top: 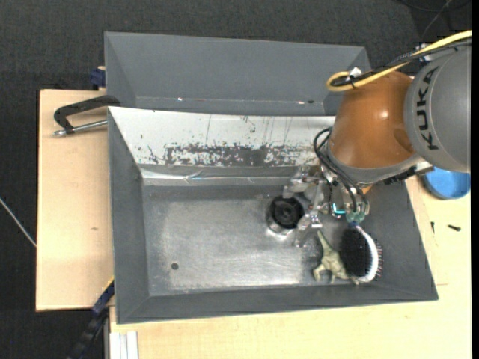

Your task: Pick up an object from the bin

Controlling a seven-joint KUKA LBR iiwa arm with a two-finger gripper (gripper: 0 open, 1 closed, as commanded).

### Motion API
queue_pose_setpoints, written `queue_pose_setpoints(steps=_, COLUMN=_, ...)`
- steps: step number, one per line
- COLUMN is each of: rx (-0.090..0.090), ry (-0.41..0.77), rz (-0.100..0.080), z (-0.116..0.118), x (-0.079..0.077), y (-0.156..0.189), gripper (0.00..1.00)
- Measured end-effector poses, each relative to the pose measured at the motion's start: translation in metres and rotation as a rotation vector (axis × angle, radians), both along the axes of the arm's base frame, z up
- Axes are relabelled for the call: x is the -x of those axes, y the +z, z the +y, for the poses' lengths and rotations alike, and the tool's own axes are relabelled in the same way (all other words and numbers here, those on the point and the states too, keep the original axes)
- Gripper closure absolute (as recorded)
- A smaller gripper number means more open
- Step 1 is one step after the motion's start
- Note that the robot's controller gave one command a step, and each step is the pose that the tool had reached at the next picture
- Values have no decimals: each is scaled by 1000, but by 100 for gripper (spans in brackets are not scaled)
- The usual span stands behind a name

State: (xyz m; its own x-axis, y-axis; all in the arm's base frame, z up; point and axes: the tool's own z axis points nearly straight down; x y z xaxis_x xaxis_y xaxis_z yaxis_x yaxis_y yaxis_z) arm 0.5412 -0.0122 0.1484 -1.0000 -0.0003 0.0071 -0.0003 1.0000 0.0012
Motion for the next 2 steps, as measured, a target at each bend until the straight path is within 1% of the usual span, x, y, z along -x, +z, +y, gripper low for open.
queue_pose_setpoints(steps=1, rx=-1, ry=-71, rz=-14, z=-10, x=-33, y=-77, gripper=0)
queue_pose_setpoints(steps=2, rx=-1, ry=-69, rz=-24, z=-10, x=-36, y=-73, gripper=100)
